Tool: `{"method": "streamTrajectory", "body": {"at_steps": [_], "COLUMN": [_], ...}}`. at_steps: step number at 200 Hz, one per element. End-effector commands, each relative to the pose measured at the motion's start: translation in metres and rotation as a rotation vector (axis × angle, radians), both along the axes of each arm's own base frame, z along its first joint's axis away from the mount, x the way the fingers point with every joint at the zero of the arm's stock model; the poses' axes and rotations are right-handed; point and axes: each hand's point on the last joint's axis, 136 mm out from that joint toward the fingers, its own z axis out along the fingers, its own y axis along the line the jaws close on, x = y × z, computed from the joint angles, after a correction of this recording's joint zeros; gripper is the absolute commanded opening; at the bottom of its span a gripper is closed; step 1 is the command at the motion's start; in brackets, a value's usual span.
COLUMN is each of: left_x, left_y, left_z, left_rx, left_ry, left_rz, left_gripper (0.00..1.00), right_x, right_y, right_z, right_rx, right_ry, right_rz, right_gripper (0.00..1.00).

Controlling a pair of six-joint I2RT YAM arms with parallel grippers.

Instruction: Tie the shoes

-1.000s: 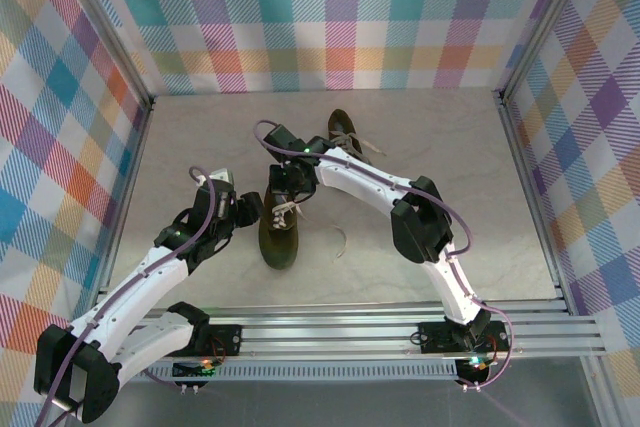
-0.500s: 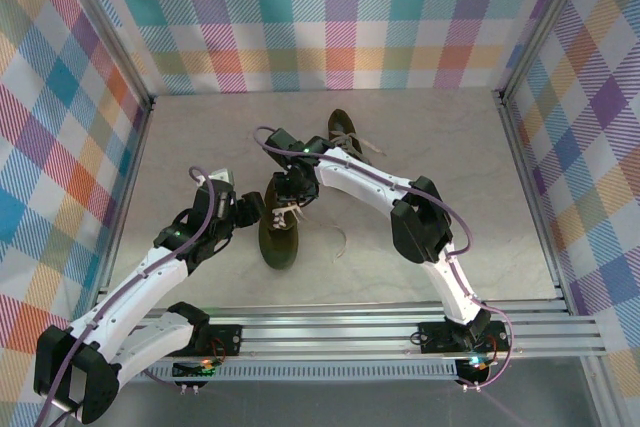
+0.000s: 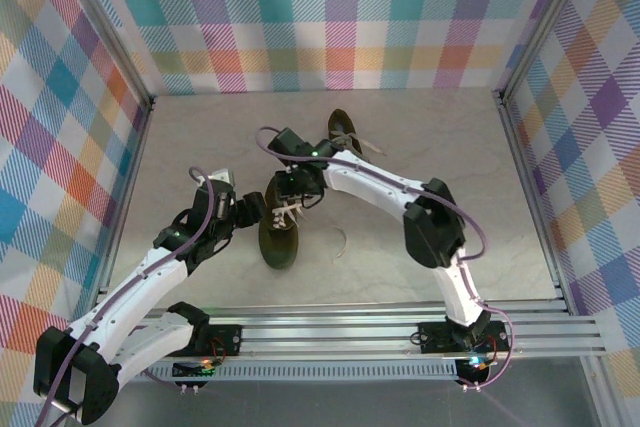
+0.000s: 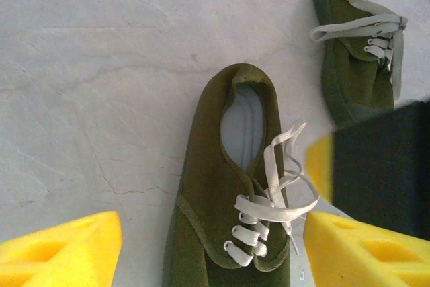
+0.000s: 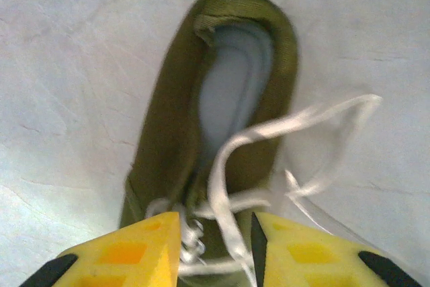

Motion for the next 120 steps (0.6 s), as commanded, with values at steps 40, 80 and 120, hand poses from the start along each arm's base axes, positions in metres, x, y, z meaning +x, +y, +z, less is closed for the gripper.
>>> {"method": "streamTrajectory", "body": {"at_steps": [40,80,120], "left_x": [0.017,0.031,0.026], "left_y": [-0.019,-0.018,-0.012], "left_z": [0.023,0.026,0.026], "left_rx": [-0.266,-0.393,-0.378], "left_ry": [-0.036,-0.013,-0.01], "left_rz": [-0.05,-0.055,-0.045], "left_gripper": [0.82,0.82,0.82], "right_x": [-0.046,-0.063,-0.054], "right_y": [-0.035,-0.012,-0.002], "right_z": [0.001,-0.034,-0.044], "right_rx": [0.173,0.264,0.267], "right_ry": [-0.17,-0.057,-0.044], "right_rz": [0.171,0.258,0.258], "right_gripper": [0.33,0.32,0.34]}}
